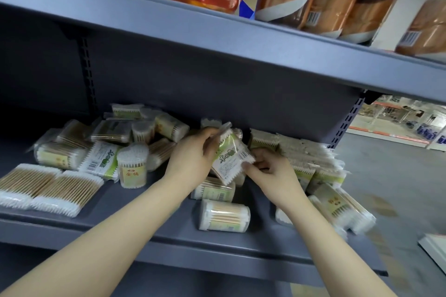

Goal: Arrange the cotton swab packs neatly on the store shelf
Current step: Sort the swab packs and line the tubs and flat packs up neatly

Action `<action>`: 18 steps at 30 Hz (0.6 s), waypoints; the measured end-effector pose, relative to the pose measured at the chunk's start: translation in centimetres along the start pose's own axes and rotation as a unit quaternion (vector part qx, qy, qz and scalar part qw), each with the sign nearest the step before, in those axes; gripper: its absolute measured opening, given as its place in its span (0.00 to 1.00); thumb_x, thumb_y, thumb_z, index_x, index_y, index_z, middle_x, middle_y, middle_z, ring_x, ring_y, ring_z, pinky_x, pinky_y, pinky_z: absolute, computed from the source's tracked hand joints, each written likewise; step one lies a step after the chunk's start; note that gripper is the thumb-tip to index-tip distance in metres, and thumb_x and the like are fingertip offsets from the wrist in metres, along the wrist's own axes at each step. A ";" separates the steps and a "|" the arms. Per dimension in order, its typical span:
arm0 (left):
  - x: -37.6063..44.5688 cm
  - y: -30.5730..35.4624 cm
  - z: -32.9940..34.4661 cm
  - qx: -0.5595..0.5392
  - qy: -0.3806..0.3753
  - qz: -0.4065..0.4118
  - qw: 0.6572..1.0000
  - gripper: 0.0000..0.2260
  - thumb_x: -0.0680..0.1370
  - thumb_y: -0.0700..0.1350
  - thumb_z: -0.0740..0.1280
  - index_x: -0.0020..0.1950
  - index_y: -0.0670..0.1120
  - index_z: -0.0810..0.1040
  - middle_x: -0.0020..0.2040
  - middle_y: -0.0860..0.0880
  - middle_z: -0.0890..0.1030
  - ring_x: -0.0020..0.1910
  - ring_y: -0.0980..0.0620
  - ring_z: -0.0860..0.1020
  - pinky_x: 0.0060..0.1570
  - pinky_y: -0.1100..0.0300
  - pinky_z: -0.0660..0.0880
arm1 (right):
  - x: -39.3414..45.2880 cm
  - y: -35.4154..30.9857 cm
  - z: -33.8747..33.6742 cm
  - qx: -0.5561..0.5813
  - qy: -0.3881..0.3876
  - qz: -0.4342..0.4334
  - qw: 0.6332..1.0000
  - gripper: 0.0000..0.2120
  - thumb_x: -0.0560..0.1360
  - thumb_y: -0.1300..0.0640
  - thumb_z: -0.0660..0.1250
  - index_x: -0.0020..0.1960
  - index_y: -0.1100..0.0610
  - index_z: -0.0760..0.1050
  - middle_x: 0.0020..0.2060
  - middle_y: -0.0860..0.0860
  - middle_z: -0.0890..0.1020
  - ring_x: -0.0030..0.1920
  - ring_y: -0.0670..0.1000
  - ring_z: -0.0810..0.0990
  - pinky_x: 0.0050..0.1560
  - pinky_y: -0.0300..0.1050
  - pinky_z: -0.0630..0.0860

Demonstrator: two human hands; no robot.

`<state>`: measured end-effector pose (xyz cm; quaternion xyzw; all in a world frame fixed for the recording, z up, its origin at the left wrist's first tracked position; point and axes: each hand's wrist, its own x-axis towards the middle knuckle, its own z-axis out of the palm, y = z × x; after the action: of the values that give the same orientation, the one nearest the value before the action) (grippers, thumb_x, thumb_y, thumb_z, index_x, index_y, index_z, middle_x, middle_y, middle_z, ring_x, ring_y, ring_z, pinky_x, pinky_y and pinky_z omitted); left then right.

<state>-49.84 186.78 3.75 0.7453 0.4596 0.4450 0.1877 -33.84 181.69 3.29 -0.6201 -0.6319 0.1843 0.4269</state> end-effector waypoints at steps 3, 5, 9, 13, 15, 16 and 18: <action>0.3 0.2 0.2 -0.009 -0.003 -0.005 1.000 0.11 0.79 0.46 0.60 0.59 0.46 0.77 0.45 0.48 0.80 0.44 0.50 0.77 0.45 0.56 0.74 | 0.4 0.5 -0.3 0.029 0.012 0.018 0.999 0.10 0.71 0.61 0.68 0.41 0.46 0.75 0.39 0.47 0.83 0.42 0.47 0.81 0.47 0.41 0.75; 0.4 0.2 0.4 -0.005 -0.004 -0.021 1.000 0.12 0.79 0.49 0.61 0.59 0.46 0.76 0.49 0.49 0.81 0.47 0.51 0.78 0.46 0.56 0.75 | 0.6 0.7 -0.6 0.055 0.033 0.029 0.998 0.10 0.71 0.62 0.68 0.41 0.46 0.75 0.40 0.48 0.83 0.43 0.48 0.81 0.49 0.46 0.76; 0.8 -0.4 1.1 0.019 -0.050 -0.083 0.995 0.13 0.78 0.55 0.62 0.49 0.45 0.75 0.40 0.50 0.79 0.41 0.51 0.77 0.41 0.60 0.73 | 1.0 1.1 -1.1 0.058 0.070 0.028 0.996 0.09 0.72 0.62 0.68 0.42 0.49 0.75 0.38 0.48 0.82 0.41 0.47 0.80 0.46 0.41 0.75; 0.6 -0.3 1.7 -0.035 -0.058 -0.086 0.994 0.08 0.79 0.48 0.63 0.53 0.46 0.76 0.44 0.54 0.78 0.42 0.57 0.75 0.37 0.69 0.67 | 0.9 1.6 -1.4 -0.029 0.042 0.018 0.999 0.05 0.72 0.60 0.68 0.47 0.53 0.77 0.40 0.47 0.82 0.42 0.47 0.79 0.46 0.40 0.74; 0.6 0.1 1.8 -0.012 -0.052 -0.067 0.996 0.13 0.79 0.48 0.61 0.62 0.45 0.74 0.52 0.49 0.80 0.50 0.51 0.77 0.48 0.61 0.72 | 0.7 1.8 -1.6 -0.116 0.012 0.000 0.993 0.05 0.72 0.57 0.68 0.48 0.55 0.78 0.40 0.48 0.82 0.42 0.48 0.79 0.46 0.42 0.74; 0.6 0.2 1.9 0.009 -0.046 -0.053 0.997 0.14 0.80 0.48 0.60 0.64 0.45 0.73 0.54 0.47 0.80 0.52 0.49 0.77 0.51 0.57 0.73 | 0.6 1.9 -1.6 -0.142 -0.002 -0.007 0.990 0.06 0.72 0.56 0.68 0.48 0.56 0.79 0.40 0.49 0.82 0.42 0.49 0.79 0.46 0.44 0.75; 0.7 0.2 2.1 0.026 -0.032 -0.037 0.998 0.14 0.80 0.48 0.59 0.64 0.45 0.72 0.53 0.45 0.80 0.51 0.48 0.78 0.51 0.53 0.74 | 0.5 1.9 -1.7 -0.155 -0.028 -0.009 0.987 0.08 0.72 0.56 0.68 0.50 0.56 0.80 0.39 0.51 0.83 0.41 0.51 0.79 0.46 0.46 0.76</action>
<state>-47.86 187.53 3.15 0.7463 0.4923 0.4012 0.1993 -31.29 182.01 2.92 -0.6674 -0.6703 0.0973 0.3094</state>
